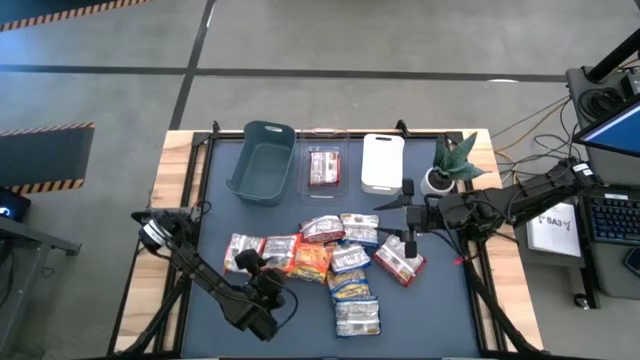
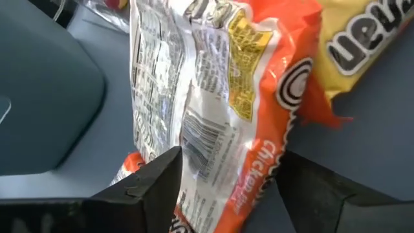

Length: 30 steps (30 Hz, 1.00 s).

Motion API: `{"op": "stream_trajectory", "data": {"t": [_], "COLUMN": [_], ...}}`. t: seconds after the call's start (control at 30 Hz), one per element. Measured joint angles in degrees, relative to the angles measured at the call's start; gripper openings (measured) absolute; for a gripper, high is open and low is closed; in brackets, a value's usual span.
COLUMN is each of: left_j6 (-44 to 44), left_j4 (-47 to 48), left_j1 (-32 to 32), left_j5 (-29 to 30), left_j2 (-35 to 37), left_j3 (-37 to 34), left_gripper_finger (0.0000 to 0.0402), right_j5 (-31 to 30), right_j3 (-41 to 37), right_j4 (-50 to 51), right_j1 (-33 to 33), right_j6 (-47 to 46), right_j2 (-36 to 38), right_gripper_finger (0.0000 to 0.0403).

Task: Sort Maruchan noodles
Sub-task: Put the orange noodle pack into the dark green bin

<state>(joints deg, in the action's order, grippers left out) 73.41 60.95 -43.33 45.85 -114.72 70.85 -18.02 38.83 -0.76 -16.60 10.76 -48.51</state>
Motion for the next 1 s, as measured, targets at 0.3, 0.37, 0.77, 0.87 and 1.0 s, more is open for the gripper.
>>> {"op": "stream_trajectory", "data": {"t": [0.3,0.37,0.77,0.87,1.0], "left_j6": [4.04,4.15,6.71,6.75,7.07], "left_j4": [-1.66,-2.48,-2.88,-2.69,-1.58], "left_j1": [0.04,0.09,0.04,0.09,0.11], "left_j5": [4.17,4.58,5.51,5.46,5.61], "left_j2": [0.00,0.00,0.11,0.11,0.11], "left_j3": [-2.95,-3.35,-4.11,-3.77,-2.59], "left_gripper_finger": [0.0186,0.0171,0.0075,0.0072,0.0071], "right_j5": [-0.05,-0.06,-0.06,-0.06,-0.06], "right_j3": [0.00,0.00,0.00,0.00,0.00], "right_j4": [-0.05,-0.12,-0.21,-0.21,-0.21], "right_j1": [0.01,0.02,0.02,0.02,0.02], "right_j6": [0.42,0.48,0.46,0.46,0.44], "right_j2": [0.00,0.00,0.00,0.00,0.00], "right_gripper_finger": [0.0210,0.0210,0.0210,0.0210,0.0210]}}
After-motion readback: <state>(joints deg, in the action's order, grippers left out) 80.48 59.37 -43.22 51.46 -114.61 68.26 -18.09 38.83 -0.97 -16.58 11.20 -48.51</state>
